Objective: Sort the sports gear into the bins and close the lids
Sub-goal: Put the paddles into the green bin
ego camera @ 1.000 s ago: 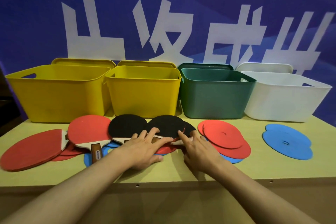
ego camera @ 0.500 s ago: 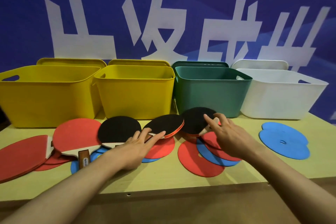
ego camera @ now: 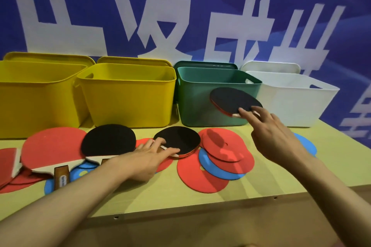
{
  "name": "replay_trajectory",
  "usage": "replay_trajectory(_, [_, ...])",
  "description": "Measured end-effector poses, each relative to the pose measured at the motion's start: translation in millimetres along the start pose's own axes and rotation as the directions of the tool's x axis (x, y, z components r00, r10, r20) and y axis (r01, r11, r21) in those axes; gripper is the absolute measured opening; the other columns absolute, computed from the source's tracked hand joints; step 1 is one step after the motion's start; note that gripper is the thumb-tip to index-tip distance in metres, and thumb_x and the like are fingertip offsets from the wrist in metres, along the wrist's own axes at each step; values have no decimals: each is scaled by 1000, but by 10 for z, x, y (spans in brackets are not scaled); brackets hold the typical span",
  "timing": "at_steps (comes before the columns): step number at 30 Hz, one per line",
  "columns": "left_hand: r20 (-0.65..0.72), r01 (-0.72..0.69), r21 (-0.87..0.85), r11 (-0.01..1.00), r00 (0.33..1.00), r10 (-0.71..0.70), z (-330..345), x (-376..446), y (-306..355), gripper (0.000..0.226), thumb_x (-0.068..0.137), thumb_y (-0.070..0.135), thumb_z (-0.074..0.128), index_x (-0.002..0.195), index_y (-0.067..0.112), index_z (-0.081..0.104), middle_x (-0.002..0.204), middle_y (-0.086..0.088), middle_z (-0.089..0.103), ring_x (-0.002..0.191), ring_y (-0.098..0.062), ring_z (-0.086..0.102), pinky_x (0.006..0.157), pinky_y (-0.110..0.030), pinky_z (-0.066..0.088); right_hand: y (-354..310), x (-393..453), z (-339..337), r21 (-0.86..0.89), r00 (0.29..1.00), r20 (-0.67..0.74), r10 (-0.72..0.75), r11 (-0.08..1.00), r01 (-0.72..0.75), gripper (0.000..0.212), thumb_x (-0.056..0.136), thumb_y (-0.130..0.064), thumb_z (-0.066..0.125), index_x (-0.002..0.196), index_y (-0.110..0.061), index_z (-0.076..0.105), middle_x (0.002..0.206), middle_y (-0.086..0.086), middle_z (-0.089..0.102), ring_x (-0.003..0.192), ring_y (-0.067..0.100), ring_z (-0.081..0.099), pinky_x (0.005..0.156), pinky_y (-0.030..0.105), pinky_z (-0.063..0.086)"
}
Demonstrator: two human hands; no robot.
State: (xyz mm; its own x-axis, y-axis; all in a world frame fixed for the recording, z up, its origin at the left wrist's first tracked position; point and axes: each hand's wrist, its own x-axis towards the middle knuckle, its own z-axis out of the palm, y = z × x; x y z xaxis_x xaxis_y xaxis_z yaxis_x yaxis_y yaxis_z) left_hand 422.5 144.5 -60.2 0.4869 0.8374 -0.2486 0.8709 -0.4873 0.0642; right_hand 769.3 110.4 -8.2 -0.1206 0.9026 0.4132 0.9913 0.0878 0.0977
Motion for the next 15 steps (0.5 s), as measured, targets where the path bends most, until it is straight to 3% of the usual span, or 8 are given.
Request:
replay_trajectory(2, [27, -17, -30, 999, 999, 18, -67, 46, -66, 64, 101, 57, 49, 149, 67, 9, 163, 8, 3, 151, -27, 13, 122, -51, 20, -24, 118, -76, 39, 999, -37, -34, 999, 36, 75, 97, -7, 51, 160, -37, 24, 160, 11, 31, 127, 38, 47, 87, 48, 55])
replay_trajectory(4, [115, -21, -6, 1000, 993, 22, -135, 57, -161, 77, 87, 77, 53, 146, 74, 4, 164, 14, -4, 153, -26, 7, 122, -54, 16, -27, 246, -165, 73, 993, -84, -79, 994, 85, 74, 97, -7, 52, 159, -38, 27, 161, 8, 33, 128, 37, 49, 86, 48, 55])
replay_trajectory(9, [166, -13, 68, 998, 986, 2, -188, 65, -138, 91, 82, 74, 64, 146, 73, -1, 163, 15, -10, 153, -30, 4, 123, -55, 17, 91, 780, -445, 149, 962, -211, -174, 967, 208, 72, 94, -1, 51, 156, -33, 37, 158, 10, 40, 132, 37, 50, 100, 51, 52])
replay_trajectory(15, [154, -24, 96, 995, 988, 8, -231, 122, -131, 95, 78, 74, 69, 149, 70, 5, 159, 12, 0, 145, -28, 21, 116, -48, 35, 89, 1691, -471, 88, 978, 6, -206, 975, 205, 67, 96, 4, 54, 154, -28, 43, 152, 9, 49, 127, 33, 55, 96, 42, 53])
